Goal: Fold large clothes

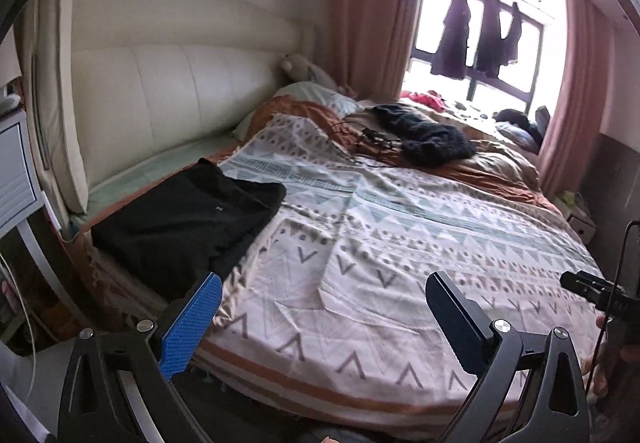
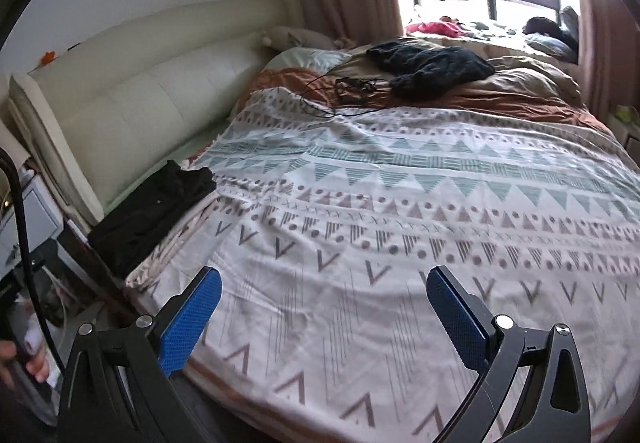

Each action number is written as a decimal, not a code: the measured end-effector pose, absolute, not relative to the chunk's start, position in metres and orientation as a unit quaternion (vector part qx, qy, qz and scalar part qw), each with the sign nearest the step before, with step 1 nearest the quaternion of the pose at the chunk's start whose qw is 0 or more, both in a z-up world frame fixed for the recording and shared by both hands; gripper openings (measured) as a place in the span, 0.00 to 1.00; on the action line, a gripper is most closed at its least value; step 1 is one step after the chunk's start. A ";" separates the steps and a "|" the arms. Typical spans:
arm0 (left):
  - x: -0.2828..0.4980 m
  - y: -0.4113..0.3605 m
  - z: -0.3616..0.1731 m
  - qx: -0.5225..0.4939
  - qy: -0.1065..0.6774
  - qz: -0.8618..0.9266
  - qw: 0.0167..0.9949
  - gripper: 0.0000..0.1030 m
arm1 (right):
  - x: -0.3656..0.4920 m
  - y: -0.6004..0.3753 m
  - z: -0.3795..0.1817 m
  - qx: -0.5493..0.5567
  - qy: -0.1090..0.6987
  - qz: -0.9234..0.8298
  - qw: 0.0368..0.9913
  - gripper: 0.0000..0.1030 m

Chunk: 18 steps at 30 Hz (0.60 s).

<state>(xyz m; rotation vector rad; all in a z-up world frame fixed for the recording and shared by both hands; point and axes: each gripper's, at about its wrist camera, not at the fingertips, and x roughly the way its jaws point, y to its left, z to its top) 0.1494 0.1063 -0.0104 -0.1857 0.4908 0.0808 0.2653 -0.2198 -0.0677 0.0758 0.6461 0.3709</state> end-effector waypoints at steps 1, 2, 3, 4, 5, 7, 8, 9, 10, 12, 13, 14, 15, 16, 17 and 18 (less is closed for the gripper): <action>0.144 0.103 -0.011 -0.090 0.241 0.037 0.966 0.99 | 0.257 -0.220 -0.069 0.034 0.313 0.177 0.932 0.99; 0.138 0.100 -0.011 -0.089 0.239 0.031 0.966 0.99 | 0.248 -0.220 -0.070 0.025 0.309 0.170 0.935 0.99; 0.132 0.097 -0.012 -0.090 0.239 0.025 0.967 0.99 | 0.240 -0.220 -0.071 0.020 0.306 0.166 0.937 0.99; 0.126 0.094 -0.013 -0.089 0.238 0.022 0.967 0.99 | 0.230 -0.218 -0.073 0.014 0.303 0.164 0.938 0.99; 0.120 0.090 -0.013 -0.087 0.237 0.018 0.968 0.99 | 0.220 -0.218 -0.075 0.011 0.302 0.164 0.939 0.99; 0.108 0.084 -0.015 -0.083 0.231 0.011 0.969 0.99 | 0.204 -0.219 -0.078 0.010 0.299 0.163 0.940 0.99; 0.101 0.081 -0.015 -0.081 0.229 0.006 0.970 0.99 | 0.195 -0.220 -0.080 0.013 0.297 0.163 0.941 0.99; 0.094 0.078 -0.016 -0.079 0.227 0.001 0.971 0.99 | 0.188 -0.222 -0.081 0.017 0.296 0.162 0.941 0.99; 0.090 0.076 -0.017 -0.078 0.226 -0.001 0.971 0.99 | 0.181 -0.223 -0.083 0.020 0.294 0.162 0.942 0.99; 0.077 0.069 -0.020 -0.070 0.222 -0.008 0.972 0.99 | 0.165 -0.227 -0.086 0.022 0.291 0.155 0.944 0.99; 0.072 0.066 -0.021 -0.065 0.220 -0.009 0.973 0.99 | 0.157 -0.229 -0.088 0.021 0.288 0.150 0.945 0.99; 0.067 0.063 -0.022 -0.061 0.219 -0.011 0.974 0.99 | 0.148 -0.231 -0.089 0.021 0.286 0.146 0.947 0.99; 0.061 0.060 -0.023 -0.057 0.216 -0.014 0.975 0.99 | 0.140 -0.234 -0.090 0.023 0.285 0.144 0.947 0.99; 0.054 0.057 -0.024 -0.055 0.213 -0.018 0.975 0.99 | 0.132 -0.236 -0.091 0.027 0.282 0.142 0.948 0.99; 0.048 0.054 -0.026 -0.053 0.212 -0.021 0.976 0.99 | 0.126 -0.239 -0.092 0.030 0.279 0.141 0.949 0.99; 0.043 0.051 -0.027 -0.051 0.211 -0.025 0.976 0.99 | 0.117 -0.242 -0.093 0.033 0.276 0.139 0.950 0.99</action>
